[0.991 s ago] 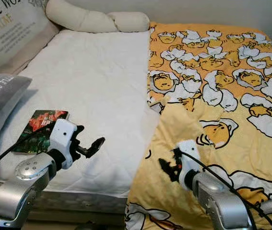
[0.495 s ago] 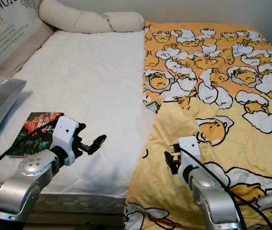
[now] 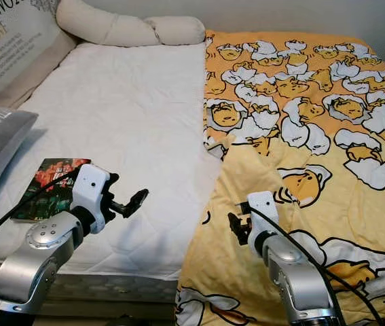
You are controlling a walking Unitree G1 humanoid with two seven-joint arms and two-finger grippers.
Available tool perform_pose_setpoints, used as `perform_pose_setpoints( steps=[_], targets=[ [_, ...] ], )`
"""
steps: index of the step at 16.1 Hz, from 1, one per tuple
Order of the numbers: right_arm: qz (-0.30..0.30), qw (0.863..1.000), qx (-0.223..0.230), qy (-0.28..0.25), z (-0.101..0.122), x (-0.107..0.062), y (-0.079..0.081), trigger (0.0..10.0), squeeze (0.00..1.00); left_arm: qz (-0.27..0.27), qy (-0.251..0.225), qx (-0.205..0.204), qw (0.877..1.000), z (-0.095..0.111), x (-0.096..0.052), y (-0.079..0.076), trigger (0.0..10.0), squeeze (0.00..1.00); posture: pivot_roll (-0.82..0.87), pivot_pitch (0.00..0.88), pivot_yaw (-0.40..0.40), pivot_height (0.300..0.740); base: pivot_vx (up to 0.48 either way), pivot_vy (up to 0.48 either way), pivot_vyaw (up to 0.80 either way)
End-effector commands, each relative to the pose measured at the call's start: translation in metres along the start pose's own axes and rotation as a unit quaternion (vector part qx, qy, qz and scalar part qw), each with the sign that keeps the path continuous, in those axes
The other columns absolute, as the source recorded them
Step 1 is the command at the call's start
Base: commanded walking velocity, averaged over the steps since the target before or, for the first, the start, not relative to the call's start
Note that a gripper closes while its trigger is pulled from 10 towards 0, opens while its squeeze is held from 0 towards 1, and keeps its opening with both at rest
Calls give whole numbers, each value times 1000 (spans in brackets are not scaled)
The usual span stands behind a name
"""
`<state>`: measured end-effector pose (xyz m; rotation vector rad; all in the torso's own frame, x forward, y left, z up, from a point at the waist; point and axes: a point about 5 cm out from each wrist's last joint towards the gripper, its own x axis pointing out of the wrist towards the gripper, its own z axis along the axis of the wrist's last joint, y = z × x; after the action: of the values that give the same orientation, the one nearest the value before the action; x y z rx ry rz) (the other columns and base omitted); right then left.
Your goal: Clean up the room
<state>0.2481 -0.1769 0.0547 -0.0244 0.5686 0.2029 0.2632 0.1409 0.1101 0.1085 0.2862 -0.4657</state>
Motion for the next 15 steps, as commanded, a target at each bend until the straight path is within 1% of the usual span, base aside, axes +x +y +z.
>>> perform_pose_setpoints(
  steps=[1,2,3,4,5,7,9,11,13,15],
  targets=[
    [1,999,24,-21,7,-4,0,10000,0,12,-1,6,1000,1,0,5,10000,0,33,0,35,740,0,480,-756],
    [2,999,24,-22,7,-5,0,10000,0,12,-5,10,1000,2,1,4,10000,0,31,0,37,740,0,480,-756],
    [3,999,28,-27,7,-6,1,10000,0,13,-11,22,1000,5,1,4,10000,0,25,0,40,740,0,0,-756],
    [3,999,37,-38,8,-10,3,10000,0,10,-18,59,998,8,2,1,10000,0,21,0,43,740,0,-480,-756],
    [0,998,44,-48,8,-13,4,10000,0,6,-19,63,998,7,2,-2,10000,0,16,0,46,740,0,-480,-756],
    [-4,997,55,-54,7,-17,4,10000,0,7,-16,47,999,6,3,-2,10000,0,7,0,53,740,0,-480,-750],
    [-5,997,46,-59,7,-20,3,10000,0,7,-24,22,999,7,6,-2,10000,0,-3,0,59,740,0,0,-222],
    [-5,997,41,-70,12,-23,0,10000,0,-10,-34,29,999,10,8,-4,10000,0,-8,0,61,740,0,0,0],
    [-6,997,27,-74,14,-26,-5,10000,0,-20,-33,29,999,9,8,-5,10000,0,-9,0,61,740,0,0,0],
    [-13,997,-6,-73,16,-30,-13,10000,0,-20,-32,23,999,8,9,-1,10000,0,-22,0,65,740,0,0,0]
  ],
)
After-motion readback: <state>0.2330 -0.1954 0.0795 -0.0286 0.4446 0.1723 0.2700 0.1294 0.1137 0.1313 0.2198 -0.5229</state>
